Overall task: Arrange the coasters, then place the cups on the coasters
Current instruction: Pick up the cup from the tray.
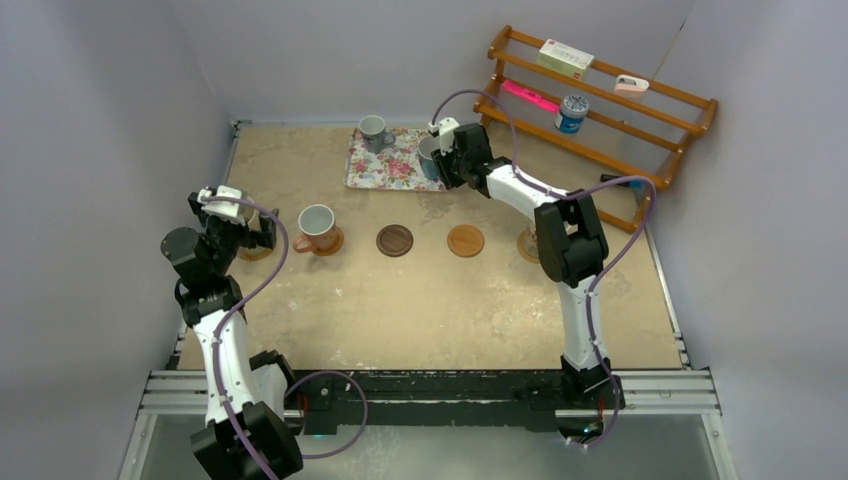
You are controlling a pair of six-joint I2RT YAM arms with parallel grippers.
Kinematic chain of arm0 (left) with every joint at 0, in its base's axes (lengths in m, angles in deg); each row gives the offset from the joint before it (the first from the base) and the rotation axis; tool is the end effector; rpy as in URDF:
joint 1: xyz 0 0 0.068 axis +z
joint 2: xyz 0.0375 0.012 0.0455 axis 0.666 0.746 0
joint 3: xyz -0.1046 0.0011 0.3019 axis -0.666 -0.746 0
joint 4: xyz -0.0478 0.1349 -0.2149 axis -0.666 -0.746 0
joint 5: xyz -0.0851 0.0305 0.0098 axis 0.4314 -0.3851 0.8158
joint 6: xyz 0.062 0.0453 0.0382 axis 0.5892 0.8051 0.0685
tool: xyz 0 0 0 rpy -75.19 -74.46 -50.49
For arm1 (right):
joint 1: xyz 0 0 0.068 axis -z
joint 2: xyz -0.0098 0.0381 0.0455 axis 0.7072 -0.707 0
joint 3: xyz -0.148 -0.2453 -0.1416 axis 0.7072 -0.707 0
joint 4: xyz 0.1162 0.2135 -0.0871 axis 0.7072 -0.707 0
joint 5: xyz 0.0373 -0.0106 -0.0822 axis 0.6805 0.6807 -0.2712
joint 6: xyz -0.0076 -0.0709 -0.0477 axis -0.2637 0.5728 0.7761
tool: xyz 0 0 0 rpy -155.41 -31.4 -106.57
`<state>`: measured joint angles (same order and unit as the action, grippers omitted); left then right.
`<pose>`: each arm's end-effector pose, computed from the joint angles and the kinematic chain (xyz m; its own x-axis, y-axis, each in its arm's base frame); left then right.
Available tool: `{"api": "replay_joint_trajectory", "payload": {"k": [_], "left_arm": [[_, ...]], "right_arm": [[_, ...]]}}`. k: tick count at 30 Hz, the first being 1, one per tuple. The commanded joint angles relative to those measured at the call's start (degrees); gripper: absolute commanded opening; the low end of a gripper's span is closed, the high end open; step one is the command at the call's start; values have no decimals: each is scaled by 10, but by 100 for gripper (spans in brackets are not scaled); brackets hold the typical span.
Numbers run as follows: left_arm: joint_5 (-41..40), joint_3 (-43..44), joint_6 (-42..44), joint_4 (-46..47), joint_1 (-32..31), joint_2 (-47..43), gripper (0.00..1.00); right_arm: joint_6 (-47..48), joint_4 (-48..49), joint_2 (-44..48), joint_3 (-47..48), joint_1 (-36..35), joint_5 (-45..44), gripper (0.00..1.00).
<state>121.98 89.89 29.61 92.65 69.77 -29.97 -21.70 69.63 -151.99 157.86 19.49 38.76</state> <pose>0.1835 0.0439 0.3273 -0.0121 0.1396 -0.9901 0.1908 0.9723 0.1348 0.5122 0.2481 0.2310 -0.3803 -0.3461 -0.8577 -0.5268 0.8433 -0.1067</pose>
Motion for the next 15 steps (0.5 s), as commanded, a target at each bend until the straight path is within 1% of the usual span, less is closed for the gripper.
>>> {"api": "replay_joint_trajectory", "payload": {"k": [1, 8, 15], "left_arm": [[10, -4, -7, 24, 2, -6, 100], [10, -5, -8, 24, 2, -5, 100], [10, -5, -8, 24, 2, -7, 100]], "right_arm": [[-8, 15, 21, -1, -2, 6, 39], [-6, 15, 25, 2, -2, 9, 33], [1, 15, 31, -3, -2, 14, 21]]}}
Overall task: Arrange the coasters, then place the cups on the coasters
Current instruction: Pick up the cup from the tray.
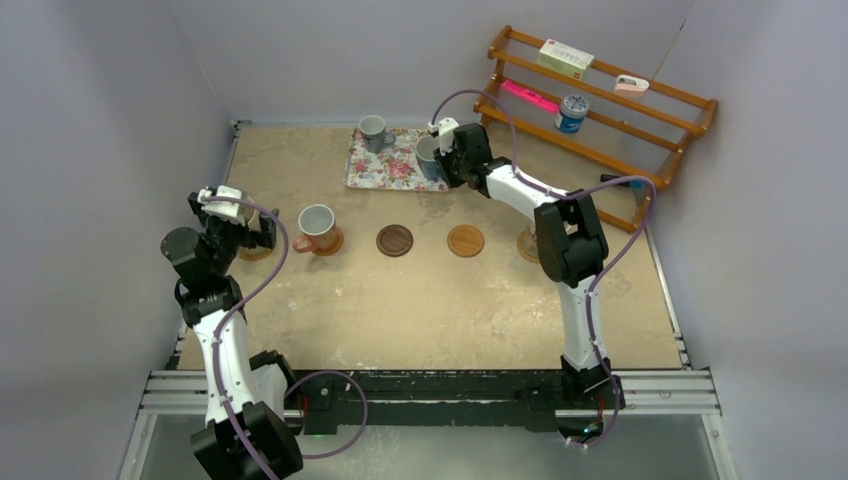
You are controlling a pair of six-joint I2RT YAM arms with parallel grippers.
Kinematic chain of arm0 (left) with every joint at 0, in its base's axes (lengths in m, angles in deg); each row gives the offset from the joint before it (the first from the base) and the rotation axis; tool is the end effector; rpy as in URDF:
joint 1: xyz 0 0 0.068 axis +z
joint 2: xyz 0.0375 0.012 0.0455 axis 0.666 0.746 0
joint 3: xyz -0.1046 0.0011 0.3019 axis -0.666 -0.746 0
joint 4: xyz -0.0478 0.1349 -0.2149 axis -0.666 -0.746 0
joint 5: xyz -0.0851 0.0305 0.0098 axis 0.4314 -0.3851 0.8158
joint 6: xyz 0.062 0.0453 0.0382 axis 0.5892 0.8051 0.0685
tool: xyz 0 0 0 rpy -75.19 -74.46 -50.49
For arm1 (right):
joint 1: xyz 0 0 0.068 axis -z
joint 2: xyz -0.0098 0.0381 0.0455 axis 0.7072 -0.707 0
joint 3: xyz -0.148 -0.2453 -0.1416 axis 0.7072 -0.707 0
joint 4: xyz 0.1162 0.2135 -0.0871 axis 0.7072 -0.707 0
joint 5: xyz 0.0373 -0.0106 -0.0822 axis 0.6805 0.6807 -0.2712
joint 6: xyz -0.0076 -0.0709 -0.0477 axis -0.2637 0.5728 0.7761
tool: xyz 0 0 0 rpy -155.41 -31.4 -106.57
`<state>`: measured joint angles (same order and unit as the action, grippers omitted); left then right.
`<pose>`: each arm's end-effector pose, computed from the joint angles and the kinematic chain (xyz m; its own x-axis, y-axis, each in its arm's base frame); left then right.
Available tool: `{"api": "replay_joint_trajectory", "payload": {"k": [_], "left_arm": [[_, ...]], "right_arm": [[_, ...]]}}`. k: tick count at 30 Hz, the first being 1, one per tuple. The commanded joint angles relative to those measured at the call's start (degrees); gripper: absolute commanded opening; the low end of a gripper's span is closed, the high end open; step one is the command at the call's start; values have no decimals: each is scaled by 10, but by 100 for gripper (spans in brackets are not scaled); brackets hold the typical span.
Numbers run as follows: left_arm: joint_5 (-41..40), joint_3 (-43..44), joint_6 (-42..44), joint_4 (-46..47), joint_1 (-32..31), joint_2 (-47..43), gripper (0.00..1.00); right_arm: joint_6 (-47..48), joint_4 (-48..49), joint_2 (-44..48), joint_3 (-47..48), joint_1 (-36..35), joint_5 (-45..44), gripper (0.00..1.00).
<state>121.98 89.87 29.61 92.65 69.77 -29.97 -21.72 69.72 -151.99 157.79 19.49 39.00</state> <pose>0.1835 0.0439 0.3272 -0.0124 0.1394 -0.9902 0.1909 0.9724 0.1345 0.5120 0.2484 0.2307 -0.3797 -0.3454 -0.8582 -0.5297 0.8417 -0.1044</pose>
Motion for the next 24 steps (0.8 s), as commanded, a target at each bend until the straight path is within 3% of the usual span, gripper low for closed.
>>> {"api": "replay_joint_trajectory", "payload": {"k": [1, 15, 24], "left_arm": [[10, -5, -8, 24, 2, -5, 100], [12, -4, -9, 24, 2, -3, 100], [11, -5, -9, 24, 2, -3, 100]], "right_arm": [[3, 14, 32, -4, -2, 12, 18], [8, 32, 63, -17, -2, 15, 4], [5, 44, 101, -30, 5, 26, 0]]}}
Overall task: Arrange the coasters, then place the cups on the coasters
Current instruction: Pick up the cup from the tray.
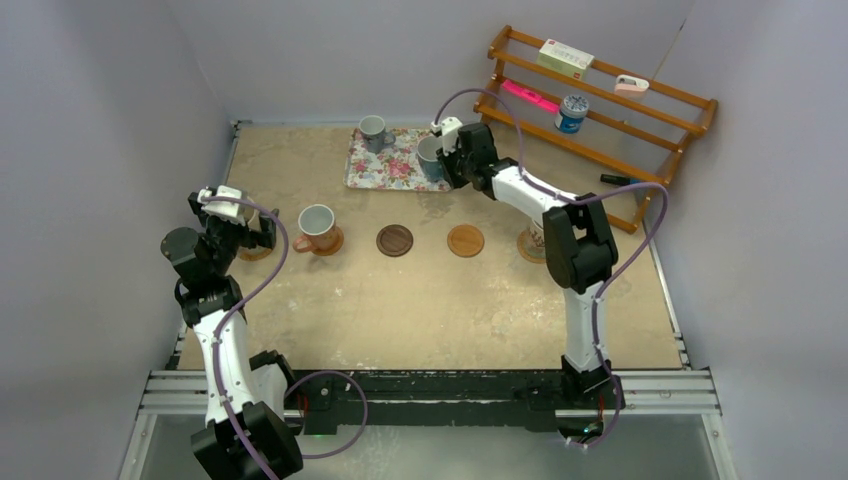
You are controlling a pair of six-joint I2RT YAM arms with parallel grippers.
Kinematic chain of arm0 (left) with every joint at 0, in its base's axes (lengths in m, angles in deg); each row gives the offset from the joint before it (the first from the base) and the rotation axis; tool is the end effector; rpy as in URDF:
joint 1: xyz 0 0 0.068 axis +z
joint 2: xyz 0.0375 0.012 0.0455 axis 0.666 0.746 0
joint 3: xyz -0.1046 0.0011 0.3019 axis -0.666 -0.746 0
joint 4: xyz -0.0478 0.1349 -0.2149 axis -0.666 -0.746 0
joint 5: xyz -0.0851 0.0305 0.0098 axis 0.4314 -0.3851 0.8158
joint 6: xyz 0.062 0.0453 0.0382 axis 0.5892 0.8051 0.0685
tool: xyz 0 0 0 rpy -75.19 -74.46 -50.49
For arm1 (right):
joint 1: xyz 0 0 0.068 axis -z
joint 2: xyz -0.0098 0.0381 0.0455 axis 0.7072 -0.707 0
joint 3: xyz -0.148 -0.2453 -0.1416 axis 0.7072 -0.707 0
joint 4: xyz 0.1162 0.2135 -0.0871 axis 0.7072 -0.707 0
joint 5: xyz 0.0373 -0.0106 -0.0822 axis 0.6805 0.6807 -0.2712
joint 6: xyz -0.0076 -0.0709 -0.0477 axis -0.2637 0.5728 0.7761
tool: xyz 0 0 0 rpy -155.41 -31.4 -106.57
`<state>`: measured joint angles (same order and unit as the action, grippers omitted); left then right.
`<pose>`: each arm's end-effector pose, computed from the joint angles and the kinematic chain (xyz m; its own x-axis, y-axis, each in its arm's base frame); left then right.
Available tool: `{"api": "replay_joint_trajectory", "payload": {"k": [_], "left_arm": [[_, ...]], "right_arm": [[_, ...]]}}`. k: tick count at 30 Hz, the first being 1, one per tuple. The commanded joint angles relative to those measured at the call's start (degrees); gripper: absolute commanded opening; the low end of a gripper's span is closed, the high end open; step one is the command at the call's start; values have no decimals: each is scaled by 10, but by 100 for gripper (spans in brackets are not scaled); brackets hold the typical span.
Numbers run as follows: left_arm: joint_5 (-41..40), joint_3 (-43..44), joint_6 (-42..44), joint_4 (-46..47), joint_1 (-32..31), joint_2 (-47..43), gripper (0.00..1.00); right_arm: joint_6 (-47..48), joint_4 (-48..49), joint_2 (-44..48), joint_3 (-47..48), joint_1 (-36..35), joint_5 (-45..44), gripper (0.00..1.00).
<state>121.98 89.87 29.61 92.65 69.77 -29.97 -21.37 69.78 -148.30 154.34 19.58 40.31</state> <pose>0.1835 0.0439 0.3272 -0.0124 0.1394 -0.9902 0.1909 0.9724 0.1345 0.4969 0.2421 0.2435 -0.3703 -0.3465 -0.8618 -0.5473 0.8311 -0.0990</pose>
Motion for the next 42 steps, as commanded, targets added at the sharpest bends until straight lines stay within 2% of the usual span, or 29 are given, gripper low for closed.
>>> {"api": "replay_joint_trajectory", "payload": {"k": [1, 18, 30, 35, 42], "left_arm": [[11, -5, -9, 24, 2, -4, 100], [18, -5, -12, 27, 2, 3, 100], [17, 12, -18, 17, 2, 5, 100], [16, 31, 16, 0, 2, -13, 100], [8, 72, 94, -80, 2, -11, 100]], "right_arm": [[0, 45, 67, 3, 5, 16, 0], [-8, 50, 117, -21, 12, 39, 0], [-13, 60, 207, -70, 36, 58, 0], [-12, 61, 260, -108, 51, 70, 0], [-13, 76, 348, -186, 56, 92, 0]]}}
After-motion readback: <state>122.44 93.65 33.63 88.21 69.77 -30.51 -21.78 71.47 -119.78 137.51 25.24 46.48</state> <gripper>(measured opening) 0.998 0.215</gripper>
